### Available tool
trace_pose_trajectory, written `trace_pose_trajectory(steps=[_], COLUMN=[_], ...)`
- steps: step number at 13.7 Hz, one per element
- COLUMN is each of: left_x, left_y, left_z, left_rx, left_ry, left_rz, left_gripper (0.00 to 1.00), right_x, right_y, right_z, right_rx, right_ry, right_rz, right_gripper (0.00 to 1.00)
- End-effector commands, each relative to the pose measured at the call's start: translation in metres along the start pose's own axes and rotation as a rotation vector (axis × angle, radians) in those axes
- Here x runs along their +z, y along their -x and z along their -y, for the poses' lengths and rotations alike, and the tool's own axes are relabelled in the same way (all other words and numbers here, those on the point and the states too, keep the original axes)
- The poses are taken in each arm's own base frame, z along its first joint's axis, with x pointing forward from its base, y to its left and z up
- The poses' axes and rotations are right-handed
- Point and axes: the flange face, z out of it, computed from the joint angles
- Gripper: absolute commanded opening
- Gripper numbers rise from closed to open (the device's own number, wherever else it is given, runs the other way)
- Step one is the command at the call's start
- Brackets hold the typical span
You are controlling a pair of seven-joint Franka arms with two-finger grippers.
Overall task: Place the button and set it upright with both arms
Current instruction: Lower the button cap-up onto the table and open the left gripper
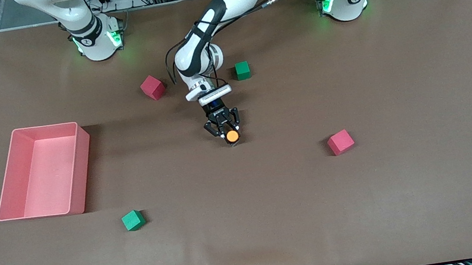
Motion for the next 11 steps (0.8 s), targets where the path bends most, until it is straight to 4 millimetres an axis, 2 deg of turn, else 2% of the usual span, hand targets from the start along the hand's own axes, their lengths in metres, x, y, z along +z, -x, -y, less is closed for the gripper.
trace_pose_trajectory(steps=[1,2,4,6,7,8,9,10,11], left_x=[0.0004,0.0006,0.0008,-0.0006,-0.0002,0.0001,0.0001,-0.0006,-0.001], left_y=[0.0033,0.0043,0.0047,0.0049,0.0036,0.0045,0.0045,0.0045,0.0036], left_z=[-0.0047,-0.0041,-0.0035,-0.0048,-0.0055,-0.0049,-0.005,-0.0048,-0.0054], left_rx=[-0.001,-0.001,0.002,0.007,0.007,0.01,0.012,0.013,0.012], left_ry=[0.032,0.032,0.032,0.038,0.038,0.038,0.039,0.038,0.038], left_rz=[-0.009,-0.008,-0.008,0.003,0.001,0.001,0.0,0.002,0.003], left_gripper=[0.19,0.19,0.3,0.53,0.57,0.72,0.74,0.82,1.0], right_x=[-0.0028,-0.0028,-0.0022,-0.0029,-0.0022,-0.0022,-0.0029,-0.0029,-0.0029], right_y=[0.0045,0.0045,0.0038,0.0044,0.0038,0.0038,0.0044,0.0044,0.0044], right_z=[-0.0035,-0.0035,-0.0035,-0.0037,-0.0037,-0.0037,-0.0037,-0.0037,-0.0045], right_rx=[0.01,0.01,0.01,0.011,0.011,0.011,0.011,0.011,0.012], right_ry=[0.001,0.001,0.001,0.002,0.003,0.003,0.002,0.002,0.002], right_rz=[0.0,0.0,0.0,-0.001,0.0,0.0,-0.001,-0.001,-0.001], right_gripper=[1.0,1.0,1.0,1.0,1.0,1.0,1.0,1.0,1.0])
